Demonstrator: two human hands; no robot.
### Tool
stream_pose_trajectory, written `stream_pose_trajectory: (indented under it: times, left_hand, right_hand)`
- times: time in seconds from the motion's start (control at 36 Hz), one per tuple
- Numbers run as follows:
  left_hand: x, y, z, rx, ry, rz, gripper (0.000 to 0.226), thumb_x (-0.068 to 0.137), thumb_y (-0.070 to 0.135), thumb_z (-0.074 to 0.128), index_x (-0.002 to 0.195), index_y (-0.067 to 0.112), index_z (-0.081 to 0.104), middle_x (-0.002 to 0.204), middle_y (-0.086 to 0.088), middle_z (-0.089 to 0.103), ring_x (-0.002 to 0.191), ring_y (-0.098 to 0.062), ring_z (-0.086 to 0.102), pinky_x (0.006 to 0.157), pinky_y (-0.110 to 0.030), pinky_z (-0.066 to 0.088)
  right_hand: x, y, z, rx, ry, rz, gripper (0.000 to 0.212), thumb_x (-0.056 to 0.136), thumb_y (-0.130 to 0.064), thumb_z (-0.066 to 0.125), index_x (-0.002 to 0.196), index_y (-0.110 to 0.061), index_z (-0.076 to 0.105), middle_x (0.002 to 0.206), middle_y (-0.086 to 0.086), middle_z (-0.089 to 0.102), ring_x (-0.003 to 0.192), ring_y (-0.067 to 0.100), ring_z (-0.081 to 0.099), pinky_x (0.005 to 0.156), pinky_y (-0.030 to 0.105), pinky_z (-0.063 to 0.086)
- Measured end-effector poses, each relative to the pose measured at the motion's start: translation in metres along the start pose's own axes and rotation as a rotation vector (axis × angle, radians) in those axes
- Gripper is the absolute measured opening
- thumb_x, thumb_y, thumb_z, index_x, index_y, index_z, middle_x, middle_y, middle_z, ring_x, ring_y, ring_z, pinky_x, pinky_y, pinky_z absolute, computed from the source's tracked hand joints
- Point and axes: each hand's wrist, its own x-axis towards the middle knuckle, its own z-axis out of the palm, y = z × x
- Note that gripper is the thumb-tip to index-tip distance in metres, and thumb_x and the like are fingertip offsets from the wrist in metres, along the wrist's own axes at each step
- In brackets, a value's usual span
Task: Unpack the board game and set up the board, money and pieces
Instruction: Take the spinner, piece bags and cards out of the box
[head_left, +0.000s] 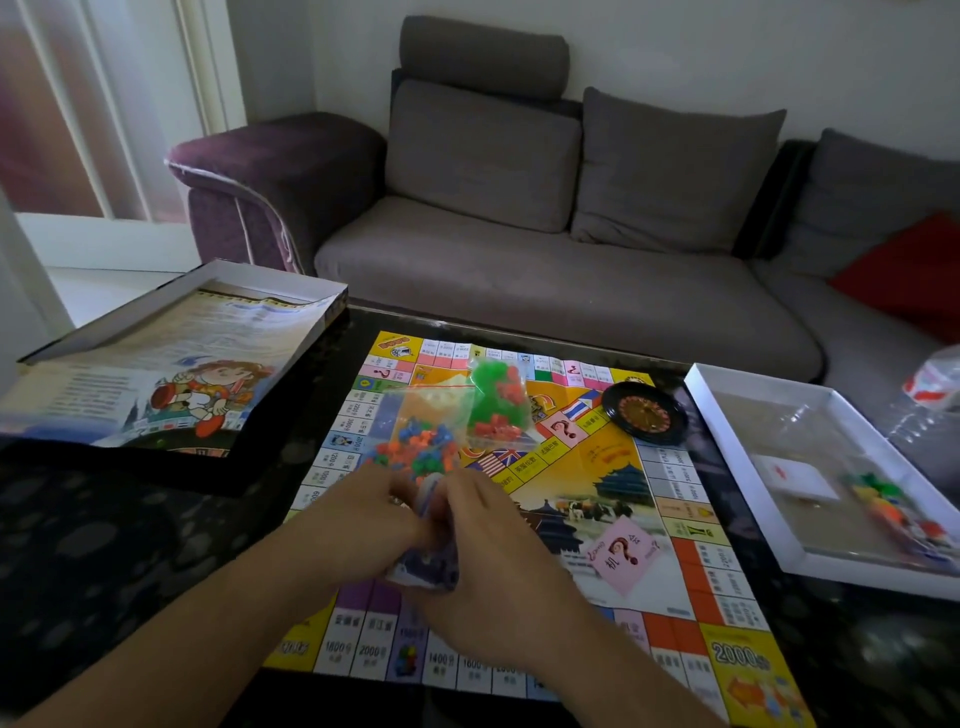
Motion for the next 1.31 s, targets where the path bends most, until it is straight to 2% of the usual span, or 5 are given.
stream_pose_trajectory:
  times: [0.25, 0.64, 0.81, 1.03, 1.31]
  left_hand:
    - [0.012, -0.019, -0.019, 0.327, 0.025, -0.058, 0.041, 0.09, 0.019, 0.074, 0.068, 0.013, 0.041, 0.062, -0.005, 0.036, 0.05, -0.016, 0.038, 0.054, -0.03, 0.035]
    - [-0.003, -0.015, -0.006, 0.751, 0.17, -0.036, 0.038, 0.101, 0.048, 0.054, 0.079, 0.023, 0.035, 0.096, -0.006, 0.05, 0.102, -0.031, 0.064, 0.088, -0.041, 0.055]
    - [0.001, -0.019, -0.005, 0.818, 0.206, -0.065, 0.034, 0.102, 0.041, 0.056, 0.12, 0.015, 0.043, 0.13, -0.012, 0.049, 0.099, -0.025, 0.056, 0.081, -0.035, 0.049]
    - [0.0, -0.022, 0.007, 0.964, 0.248, -0.017, 0.069, 0.09, 0.072, 0.055, 0.123, 0.013, 0.042, 0.121, -0.008, 0.053, 0.111, -0.025, 0.058, 0.09, -0.037, 0.055]
    - [0.005, -0.025, 0.007, 1.02, 0.348, 0.071, 0.032, 0.101, 0.045, 0.054, 0.104, 0.019, 0.037, 0.089, 0.002, 0.045, 0.079, -0.017, 0.058, 0.063, -0.03, 0.046]
  right_hand:
    - [-0.01, 0.002, -0.007, -0.051, -0.017, 0.042, 0.051, 0.093, -0.052, 0.07, 0.126, -0.025, 0.043, 0.132, -0.011, 0.032, 0.122, 0.012, 0.04, 0.098, 0.032, 0.044]
    - [-0.028, 0.007, -0.02, -0.043, 0.002, 0.078, 0.04, 0.099, -0.047, 0.065, 0.128, -0.029, 0.043, 0.132, -0.016, 0.033, 0.125, 0.004, 0.04, 0.1, 0.023, 0.041]
    - [-0.032, 0.009, -0.025, -0.038, -0.026, 0.114, 0.04, 0.1, -0.045, 0.064, 0.131, -0.029, 0.043, 0.132, -0.017, 0.032, 0.122, 0.004, 0.04, 0.098, 0.023, 0.039]
    - [-0.033, 0.007, -0.029, -0.022, -0.027, 0.133, 0.039, 0.101, -0.044, 0.062, 0.132, -0.029, 0.044, 0.132, -0.018, 0.035, 0.121, 0.003, 0.042, 0.098, 0.024, 0.04]
    - [-0.036, 0.009, -0.032, -0.001, -0.048, 0.175, 0.038, 0.101, -0.041, 0.063, 0.133, -0.03, 0.046, 0.134, -0.017, 0.04, 0.124, 0.005, 0.043, 0.105, 0.028, 0.045]
